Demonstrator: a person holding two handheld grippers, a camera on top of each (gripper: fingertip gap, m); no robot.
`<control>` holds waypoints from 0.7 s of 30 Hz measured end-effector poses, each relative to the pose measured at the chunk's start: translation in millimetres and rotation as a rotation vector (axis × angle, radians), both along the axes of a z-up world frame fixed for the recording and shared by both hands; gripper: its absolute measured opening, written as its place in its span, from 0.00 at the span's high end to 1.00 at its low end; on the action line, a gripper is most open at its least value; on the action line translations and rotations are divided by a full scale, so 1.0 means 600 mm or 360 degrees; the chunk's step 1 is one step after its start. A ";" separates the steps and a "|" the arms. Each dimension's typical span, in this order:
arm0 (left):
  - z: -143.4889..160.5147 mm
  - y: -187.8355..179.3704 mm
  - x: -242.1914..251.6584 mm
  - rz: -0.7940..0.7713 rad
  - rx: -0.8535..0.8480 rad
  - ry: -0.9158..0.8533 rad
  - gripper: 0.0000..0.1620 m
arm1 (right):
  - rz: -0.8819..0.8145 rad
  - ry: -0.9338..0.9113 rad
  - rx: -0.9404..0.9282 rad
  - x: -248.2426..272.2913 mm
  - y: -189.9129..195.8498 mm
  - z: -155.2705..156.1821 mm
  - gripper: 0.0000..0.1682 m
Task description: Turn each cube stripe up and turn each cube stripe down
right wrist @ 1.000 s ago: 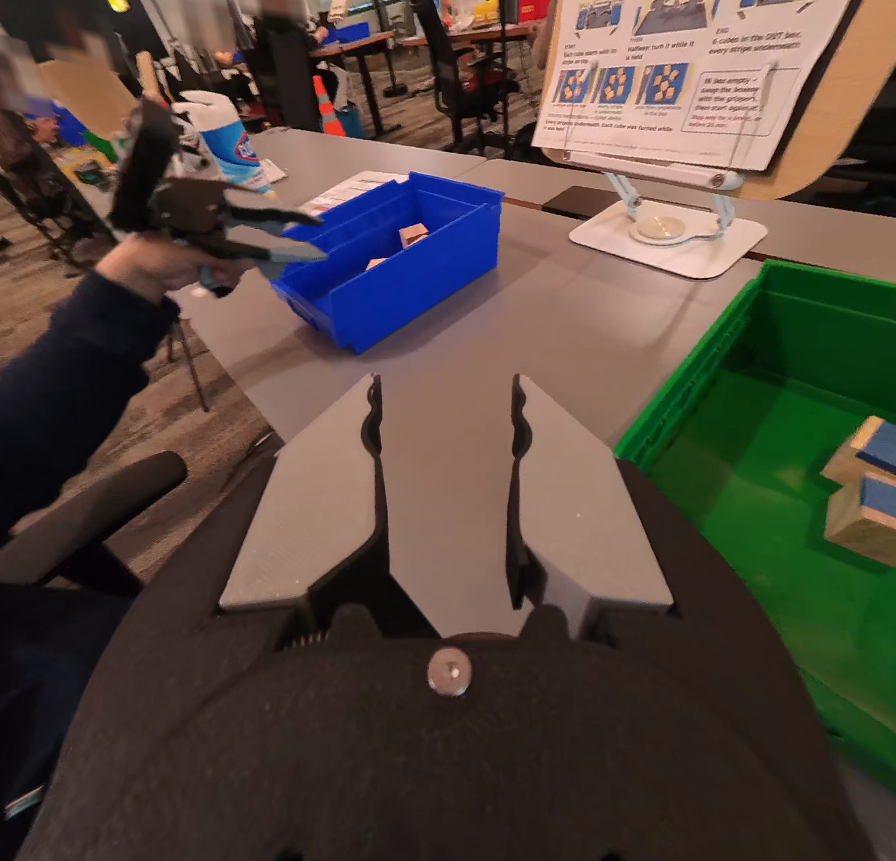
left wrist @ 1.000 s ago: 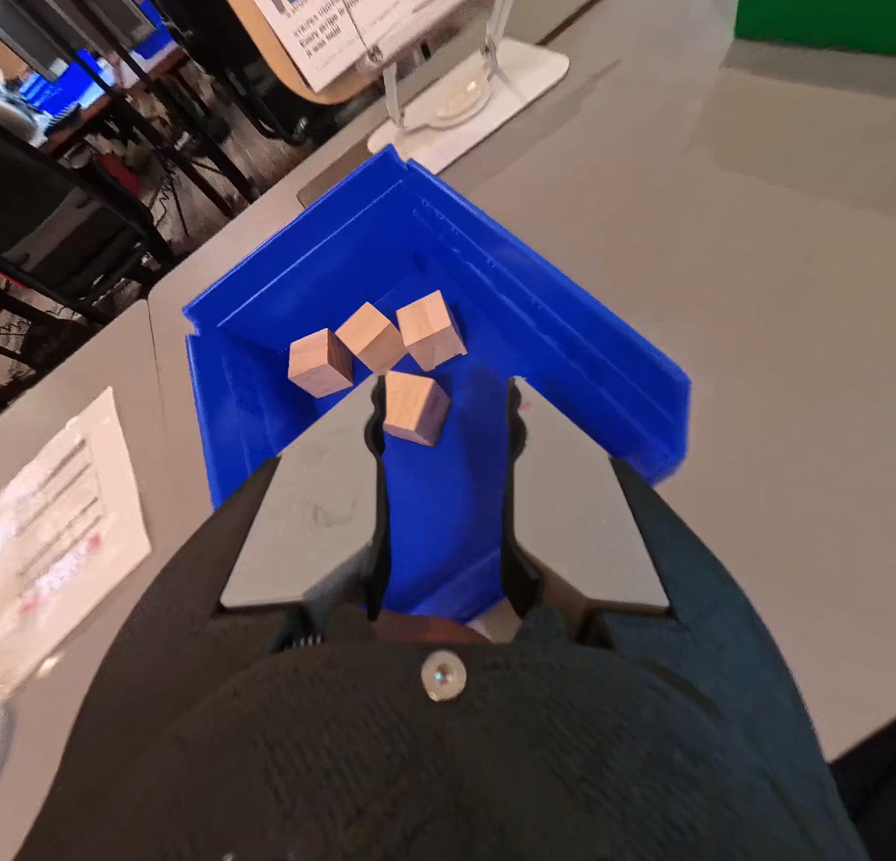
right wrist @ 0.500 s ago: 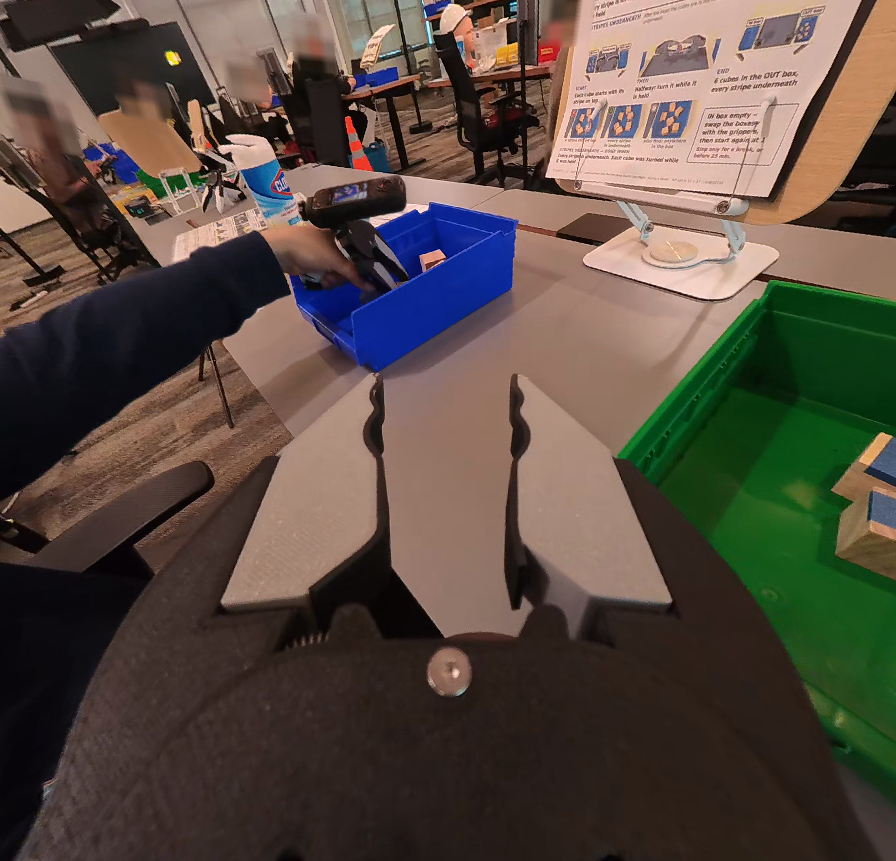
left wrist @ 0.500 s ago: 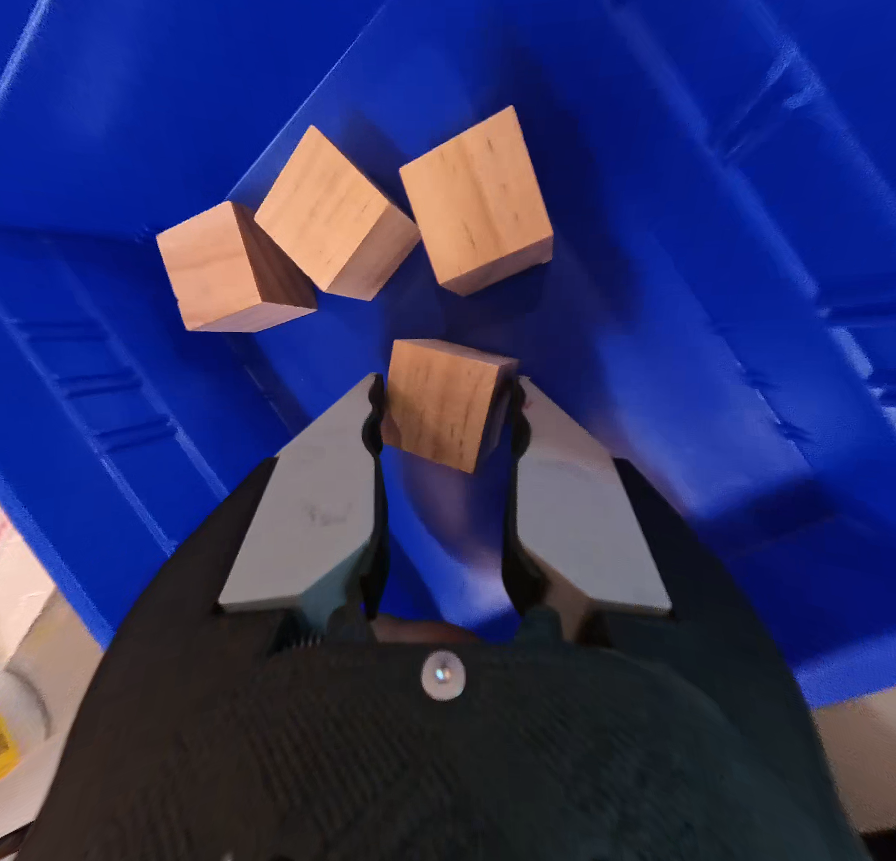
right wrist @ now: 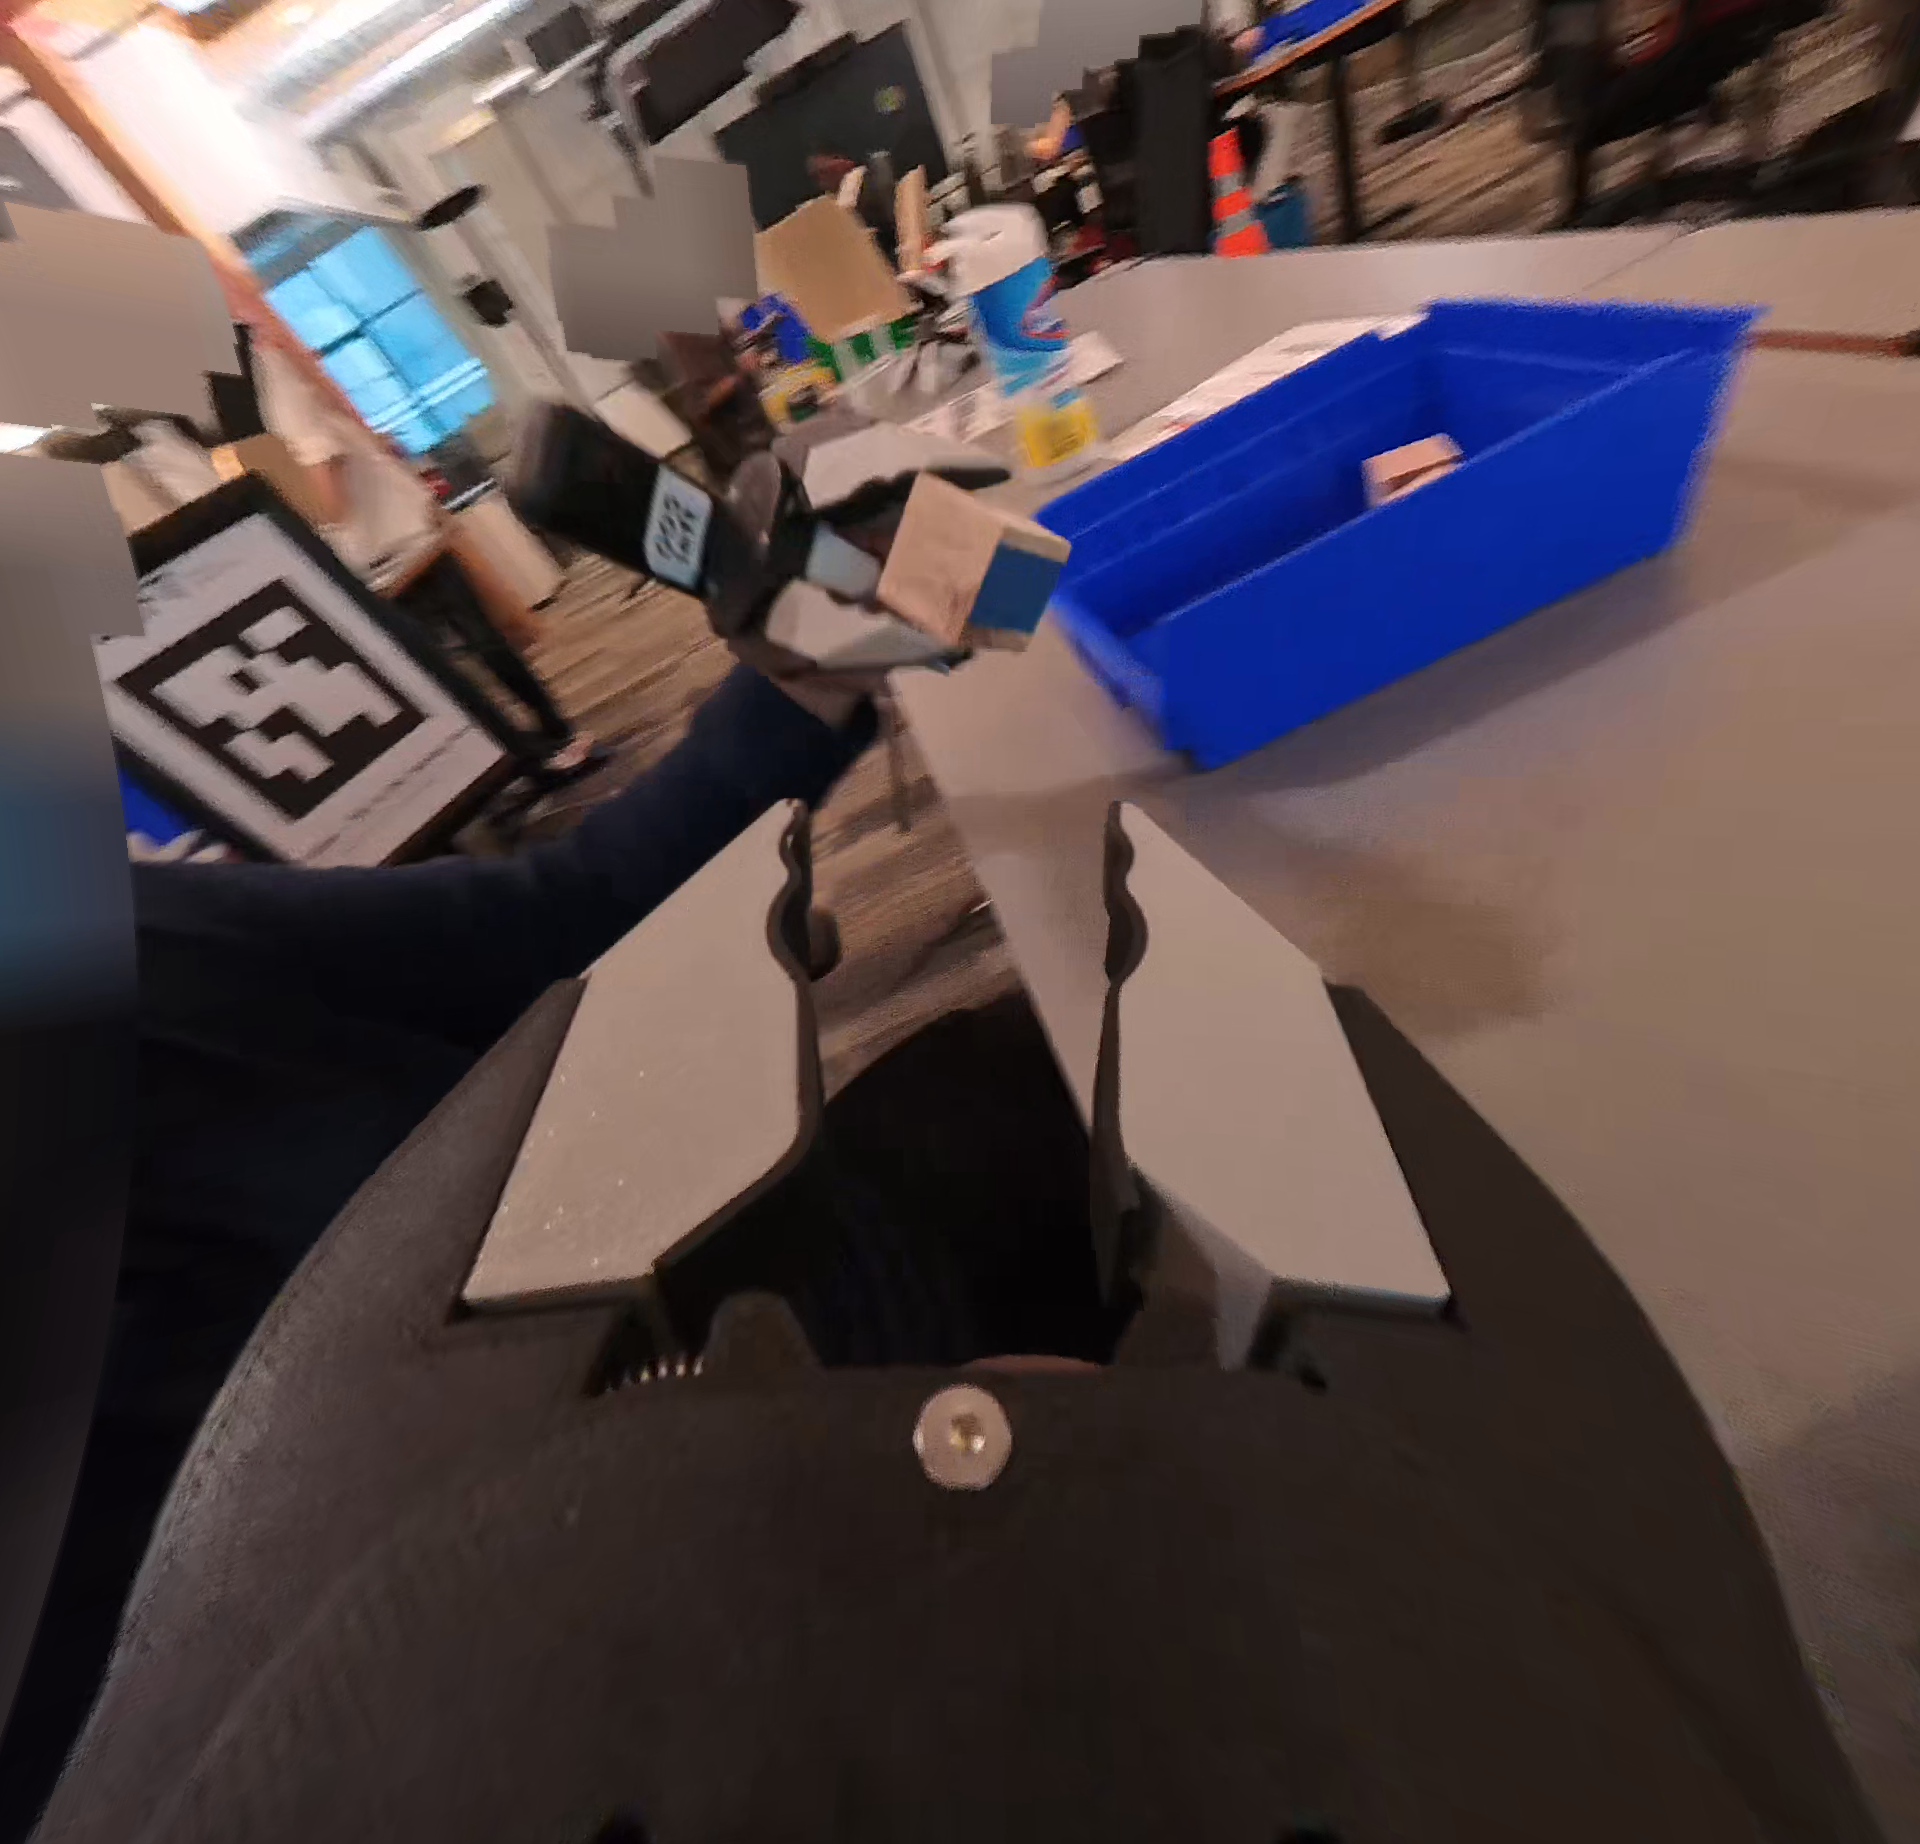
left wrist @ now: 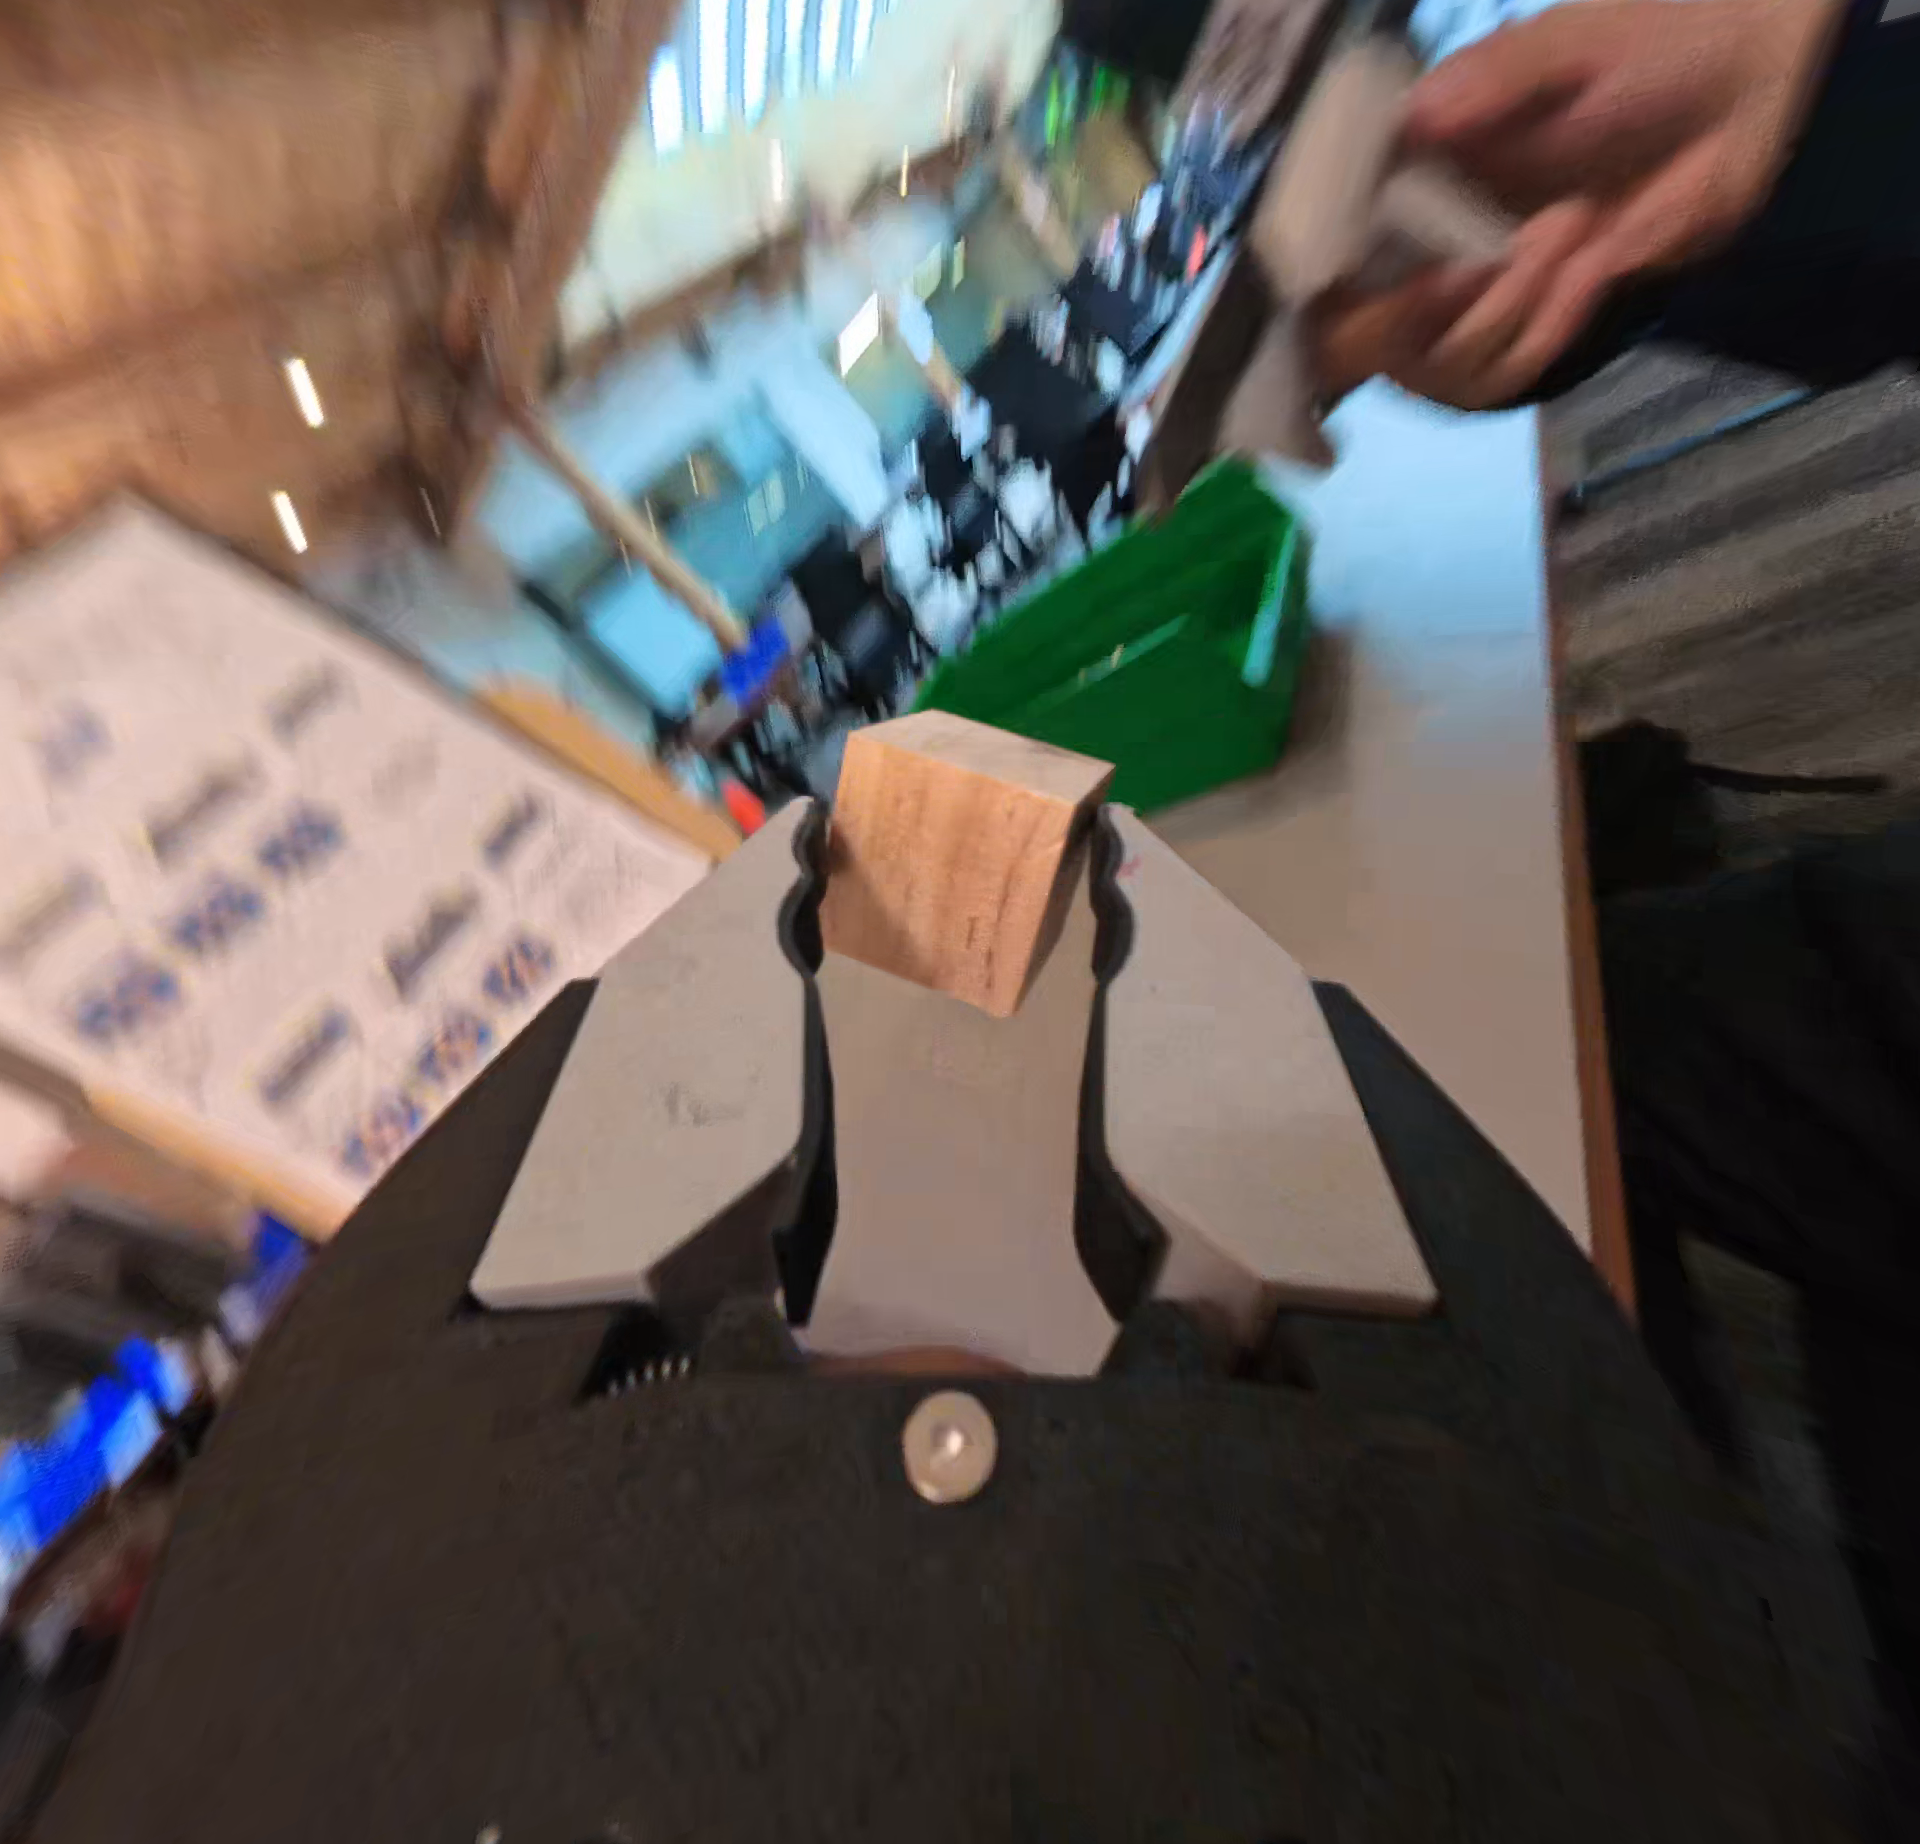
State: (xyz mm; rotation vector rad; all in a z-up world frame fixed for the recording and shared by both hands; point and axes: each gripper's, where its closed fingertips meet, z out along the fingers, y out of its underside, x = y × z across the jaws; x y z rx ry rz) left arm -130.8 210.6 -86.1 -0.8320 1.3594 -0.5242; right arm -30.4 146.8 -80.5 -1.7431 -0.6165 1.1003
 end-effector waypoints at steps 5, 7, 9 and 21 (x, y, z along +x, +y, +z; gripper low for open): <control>-0.013 -0.120 0.021 -0.0197 0.0271 -0.0278 0.70 | 0.0248 -0.0030 -0.0047 -0.076 -0.036 -0.020 0.64; -0.017 -0.138 0.029 -0.0278 0.0246 -0.0271 0.70 | 0.0333 0.0013 -0.0079 -0.099 -0.048 -0.020 0.62; -0.003 -0.145 0.028 -0.0281 0.0261 -0.0358 0.70 | 0.0403 0.0034 -0.0099 -0.119 -0.055 -0.023 0.61; 0.013 -0.147 0.018 -0.0483 -0.0063 -0.0630 0.70 | 0.0452 0.0375 -0.0278 -0.150 -0.033 -0.016 0.60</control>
